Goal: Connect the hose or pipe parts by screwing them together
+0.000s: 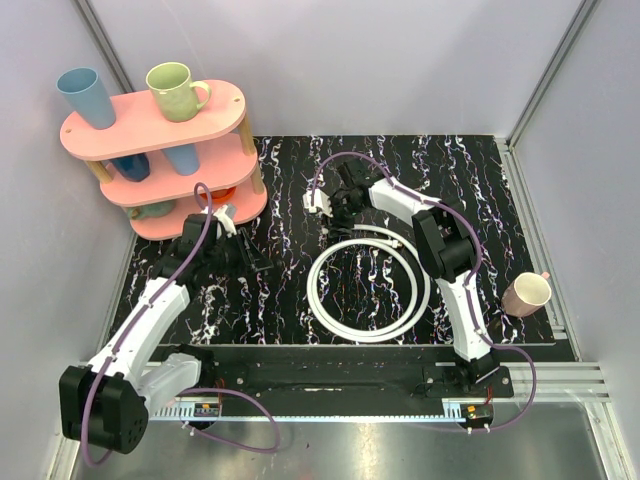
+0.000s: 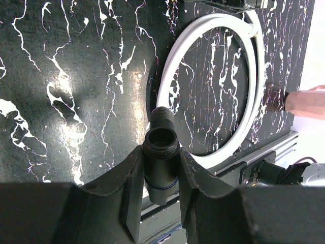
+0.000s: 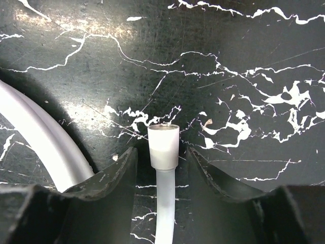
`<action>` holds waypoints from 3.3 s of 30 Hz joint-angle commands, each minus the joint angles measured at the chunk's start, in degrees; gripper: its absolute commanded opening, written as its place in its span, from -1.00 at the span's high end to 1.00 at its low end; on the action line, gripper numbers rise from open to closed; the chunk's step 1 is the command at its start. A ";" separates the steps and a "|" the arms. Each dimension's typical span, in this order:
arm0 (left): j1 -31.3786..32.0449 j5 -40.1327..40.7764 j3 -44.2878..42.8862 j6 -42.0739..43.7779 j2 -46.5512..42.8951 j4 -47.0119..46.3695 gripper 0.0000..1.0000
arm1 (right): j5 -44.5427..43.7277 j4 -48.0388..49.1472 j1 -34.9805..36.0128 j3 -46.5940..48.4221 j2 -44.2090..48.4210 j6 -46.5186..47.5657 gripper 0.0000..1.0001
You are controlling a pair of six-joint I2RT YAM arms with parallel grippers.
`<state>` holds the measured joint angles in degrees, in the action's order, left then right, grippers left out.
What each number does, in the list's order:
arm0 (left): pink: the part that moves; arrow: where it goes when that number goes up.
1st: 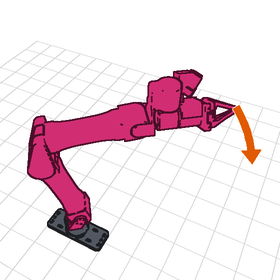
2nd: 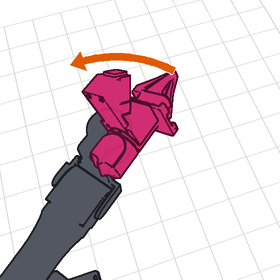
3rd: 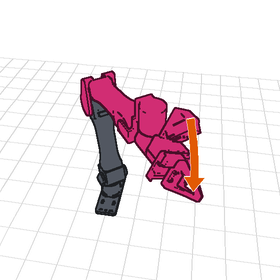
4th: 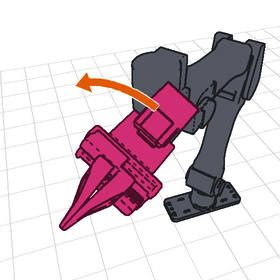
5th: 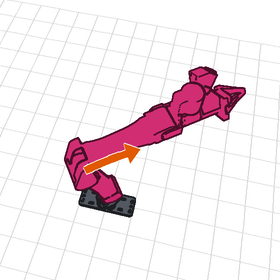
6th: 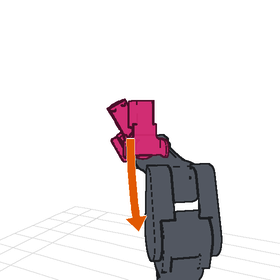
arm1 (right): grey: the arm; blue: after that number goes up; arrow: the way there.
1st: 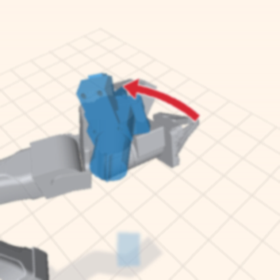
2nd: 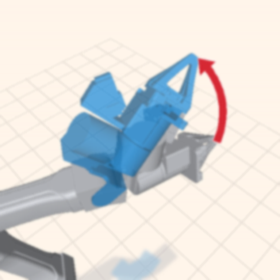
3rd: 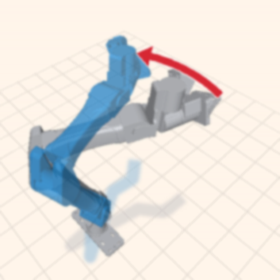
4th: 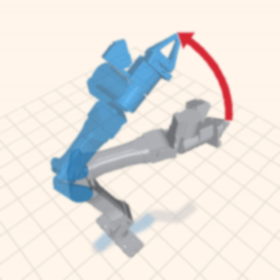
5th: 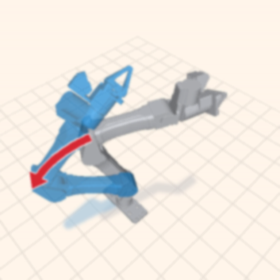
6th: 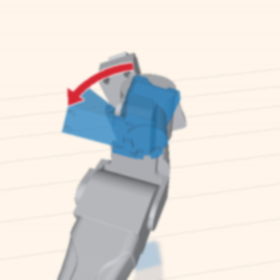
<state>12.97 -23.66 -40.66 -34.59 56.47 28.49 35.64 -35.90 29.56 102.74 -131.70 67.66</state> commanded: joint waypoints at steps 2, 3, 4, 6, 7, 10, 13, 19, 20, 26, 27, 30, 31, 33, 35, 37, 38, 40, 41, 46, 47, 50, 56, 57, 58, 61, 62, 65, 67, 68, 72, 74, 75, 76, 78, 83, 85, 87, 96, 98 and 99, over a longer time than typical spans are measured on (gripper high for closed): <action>-0.32 -0.69 -0.82 -0.74 -0.13 -4.58 1.00 | -0.30 1.53 1.20 1.15 -1.63 1.51 0.20; -0.40 -0.69 -0.91 -0.66 0.04 -4.50 1.00 | -0.39 1.53 1.29 1.24 -1.63 1.60 0.49; -0.40 -0.60 -0.91 -0.48 0.22 -4.50 1.00 | -0.31 1.62 1.20 1.32 -1.72 1.69 0.62; -0.40 -0.68 -1.26 -0.22 0.40 -4.23 1.00 | -0.04 2.23 1.29 1.06 -1.28 1.78 0.90; -0.49 -0.51 -1.43 -0.04 0.57 -4.15 1.00 | 0.04 2.59 1.29 1.06 -1.02 1.69 0.95; -0.75 0.63 -2.66 0.22 1.27 -3.53 1.00 | -0.39 4.34 1.55 1.59 2.13 0.29 1.00; -1.45 1.86 -5.47 0.05 2.94 -3.00 1.00 | -1.96 4.70 1.64 2.20 7.04 -0.07 1.00; -2.60 1.69 -13.20 0.40 6.63 -2.47 1.00 | -5.99 20.55 4.88 -9.71 18.37 -15.88 1.00; -2.60 1.77 -14.87 0.66 6.99 -2.47 1.00 | -6.28 25.57 5.07 -18.45 20.58 -16.24 1.00; -2.60 -4.10 -17.61 3.38 10.85 -5.36 1.00 | -4.27 37.25 5.33 -26.21 27.81 -14.50 1.00; -2.60 -6.03 -17.00 3.74 11.20 -9.46 1.00 | -3.30 34.09 5.33 -25.49 28.51 -13.88 1.00; -2.60 -7.98 -15.50 2.95 11.47 -13.62 1.00 | -1.10 34.49 5.42 -25.74 30.70 -13.87 1.00; -2.60 -9.55 -14.45 2.69 11.21 -14.94 1.00 | -0.57 34.58 5.42 -26.01 31.23 -13.78 1.00; -2.51 -12.44 -13.74 2.25 10.51 -18.10 1.00 | 0.22 34.58 5.33 -26.27 32.55 -13.69 1.00; -2.51 -14.56 -13.91 2.68 10.85 -18.82 1.00 | 1.18 34.76 5.42 -26.54 33.43 -14.04 1.00; -2.51 -16.59 -14.88 4.09 11.65 -18.56 1.00 | 2.41 35.11 5.33 -27.15 34.58 -14.48 1.00; -2.51 -16.94 -15.14 4.53 11.82 -18.12 1.00 | 2.85 35.37 5.42 -27.50 35.01 -14.92 1.00; -2.51 -16.42 -15.67 5.76 12.09 -17.77 1.00 | 3.73 37.48 5.33 -28.12 35.81 -15.19 1.00; -2.51 -16.16 -15.85 6.02 12.17 -17.59 1.00 | 3.91 37.48 5.42 -28.03 35.98 -15.27 1.00; -2.51 -17.91 -16.99 6.20 13.67 -17.85 1.00 | 4.79 36.52 5.42 -27.68 36.69 -15.01 1.00; -2.51 -18.09 -16.99 6.11 13.76 -18.73 1.00 | 4.97 36.43 5.42 -27.59 36.95 -15.10 1.00; -2.51 -18.26 -16.73 5.24 13.23 -20.66 1.00 | 5.06 36.25 5.42 -27.07 36.78 -15.10 1.00; -2.51 -18.26 -17.52 4.53 14.72 -21.37 1.00 | 5.58 33.79 6.03 -26.80 35.99 -15.28 1.00; -2.51 -18.52 -17.61 4.27 14.81 -21.55 1.00 | 5.67 33.79 6.12 -26.89 35.99 -15.19 1.00; -2.51 -18.70 -17.52 4.18 14.99 -21.55 1.00 | 5.50 33.88 6.21 -27.06 36.07 -15.01 1.00; -2.51 -19.23 -17.43 4.35 15.51 -21.37 1.00 | 5.85 35.37 7.09 -28.47 36.78 -14.93 1.00; -2.51 -19.32 -17.34 4.18 15.43 -21.81 1.00 | 5.85 35.37 7.26 -28.73 37.21 -14.84 1.00; -2.51 -20.11 -16.90 3.74 15.51 -22.95 1.00 | 5.76 35.37 7.79 -29.09 37.48 -14.66 1.00; -2.51 -20.98 -17.08 3.48 15.78 -23.04 1.00 | 6.20 35.37 7.97 -29.44 37.74 -14.40 1.00; -2.51 -21.34 -17.08 3.13 16.04 -23.39 1.00 | 6.29 37.11 7.97 -29.44 37.92 -14.22 1.00; -2.51 -23.27 -16.73 3.12 17.18 -24.10 1.00 | 6.20 39.15 8.06 -31.10 38.71 -14.66 1.00; -2.51 -23.45 -16.82 3.65 18.15 -23.22 1.00 | 5.50 41.16 8.14 -31.81 39.06 -15.18 1.00; -2.51 -23.45 -16.90 3.65 18.41 -22.87 1.00 | 4.97 41.43 8.14 -32.42 39.24 -14.84 1.00; -2.51 -23.36 -16.82 3.65 18.42 -22.60 1.00 | 4.71 41.52 8.14 -32.60 39.33 -14.84 1.00; -2.51 -23.62 -17.16 3.74 18.59 -22.08 1.00 | 4.18 41.70 8.06 -33.21 39.33 -14.75 1.00; -2.51 -23.80 -18.74 4.35 19.12 -19.18 1.00 | 4.26 43.20 7.88 -33.92 40.03 -15.45 1.00; -2.51 -24.59 -18.84 4.70 19.38 -18.21 1.00 | 4.27 43.19 7.88 -33.83 40.29 -15.45 1.00; -2.51 -25.12 -19.19 4.97 19.30 -17.16 1.00 | 4.00 43.28 7.53 -33.66 40.21 -15.71 1.00; -2.43 -28.02 -19.98 6.20 21.23 -14.96 1.00 | 7.60 44.43 6.83 -33.22 41.08 -16.51 1.00; -2.43 -28.72 -19.54 5.24 21.58 -15.92 1.00 | 7.17 43.90 6.83 -32.96 41.00 -16.33 1.00; -2.43 -29.42 -19.19 4.62 21.58 -16.88 1.00 | 7.08 43.46 6.74 -32.78 41.00 -15.89 1.00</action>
<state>10.37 -48.27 -58.22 -29.58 77.32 13.85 40.07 2.72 36.32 68.20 -94.54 52.03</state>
